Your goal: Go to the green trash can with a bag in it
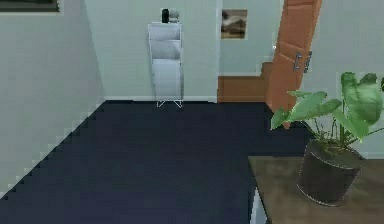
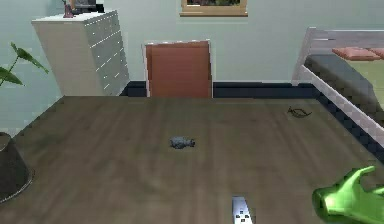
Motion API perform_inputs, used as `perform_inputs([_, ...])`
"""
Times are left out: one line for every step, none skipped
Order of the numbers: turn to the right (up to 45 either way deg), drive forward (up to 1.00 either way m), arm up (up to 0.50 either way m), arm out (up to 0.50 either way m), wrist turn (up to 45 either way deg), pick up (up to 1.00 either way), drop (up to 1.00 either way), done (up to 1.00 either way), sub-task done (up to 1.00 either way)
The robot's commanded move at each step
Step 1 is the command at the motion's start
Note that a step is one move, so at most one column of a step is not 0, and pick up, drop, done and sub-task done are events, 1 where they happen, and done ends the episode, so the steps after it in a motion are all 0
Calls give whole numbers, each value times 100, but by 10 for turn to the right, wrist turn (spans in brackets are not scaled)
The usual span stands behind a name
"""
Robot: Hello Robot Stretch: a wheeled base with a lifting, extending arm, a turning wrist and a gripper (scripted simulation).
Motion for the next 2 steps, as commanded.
perform_inputs([30,0,0,0,0,0,0,0,0])
perform_inputs([0,100,0,0,0,0,0,0,0])
